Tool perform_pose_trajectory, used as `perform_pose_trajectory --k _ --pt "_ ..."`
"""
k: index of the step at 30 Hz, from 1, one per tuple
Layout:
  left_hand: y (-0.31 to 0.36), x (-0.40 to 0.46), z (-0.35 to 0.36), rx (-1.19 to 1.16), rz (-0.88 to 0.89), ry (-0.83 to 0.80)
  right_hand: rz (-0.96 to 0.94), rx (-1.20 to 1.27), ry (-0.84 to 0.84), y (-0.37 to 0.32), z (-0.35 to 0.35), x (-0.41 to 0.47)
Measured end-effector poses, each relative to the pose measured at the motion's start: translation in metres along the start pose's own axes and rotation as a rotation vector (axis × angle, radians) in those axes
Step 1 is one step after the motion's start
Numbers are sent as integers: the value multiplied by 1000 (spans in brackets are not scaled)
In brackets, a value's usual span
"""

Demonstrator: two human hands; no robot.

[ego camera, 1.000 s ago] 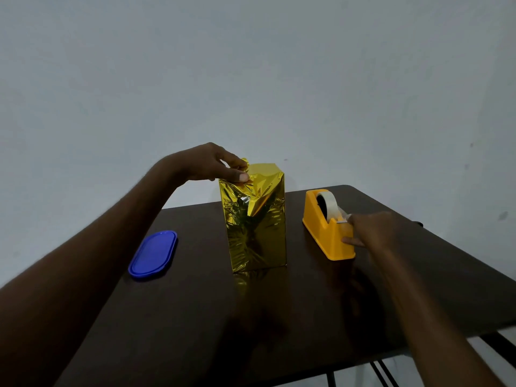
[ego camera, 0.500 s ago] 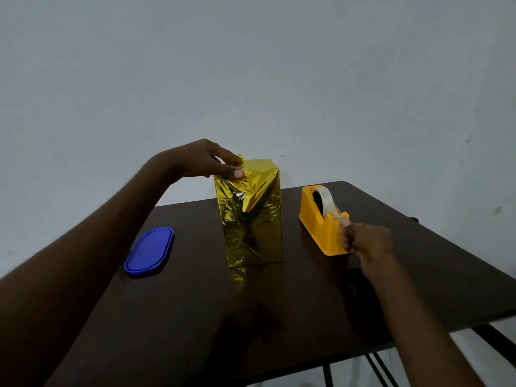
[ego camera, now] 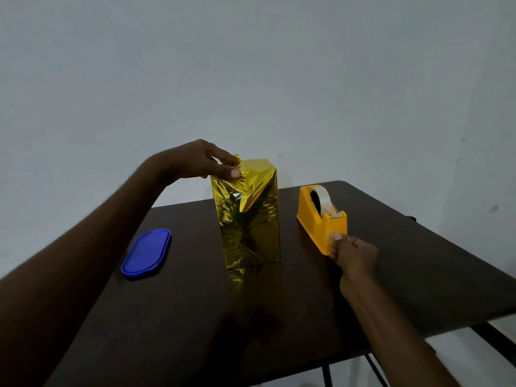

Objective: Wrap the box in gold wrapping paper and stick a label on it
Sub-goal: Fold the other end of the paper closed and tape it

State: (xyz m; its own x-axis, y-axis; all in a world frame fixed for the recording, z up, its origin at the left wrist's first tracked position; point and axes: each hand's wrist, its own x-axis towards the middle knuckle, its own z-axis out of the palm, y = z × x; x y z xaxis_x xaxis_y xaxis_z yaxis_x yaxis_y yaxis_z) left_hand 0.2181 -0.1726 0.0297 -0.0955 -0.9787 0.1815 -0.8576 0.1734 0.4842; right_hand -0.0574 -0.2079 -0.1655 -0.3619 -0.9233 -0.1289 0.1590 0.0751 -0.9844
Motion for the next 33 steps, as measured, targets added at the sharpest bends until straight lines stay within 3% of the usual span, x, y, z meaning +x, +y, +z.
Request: perform_pose_trajectory --k 8,13,21,26,30,33 --pt "-1 -2 0 -2 4 13 -237 47 -348 -71 2 -18" --pt "-1 -2 0 -20 7 14 -245 71 -553 -124 14 -14" --pt "3 -4 0 6 2 15 -478 -367 -759 -190 83 -16" --pt "0 -5 0 -15 -6 17 -485 -722 -844 -204 125 -24" --pt "-3 -4 0 -36 -6 27 -484 -871 -876 -204 146 -19" --pt "-2 -5 0 -50 -3 29 -599 -1021 -827 -201 154 -18"
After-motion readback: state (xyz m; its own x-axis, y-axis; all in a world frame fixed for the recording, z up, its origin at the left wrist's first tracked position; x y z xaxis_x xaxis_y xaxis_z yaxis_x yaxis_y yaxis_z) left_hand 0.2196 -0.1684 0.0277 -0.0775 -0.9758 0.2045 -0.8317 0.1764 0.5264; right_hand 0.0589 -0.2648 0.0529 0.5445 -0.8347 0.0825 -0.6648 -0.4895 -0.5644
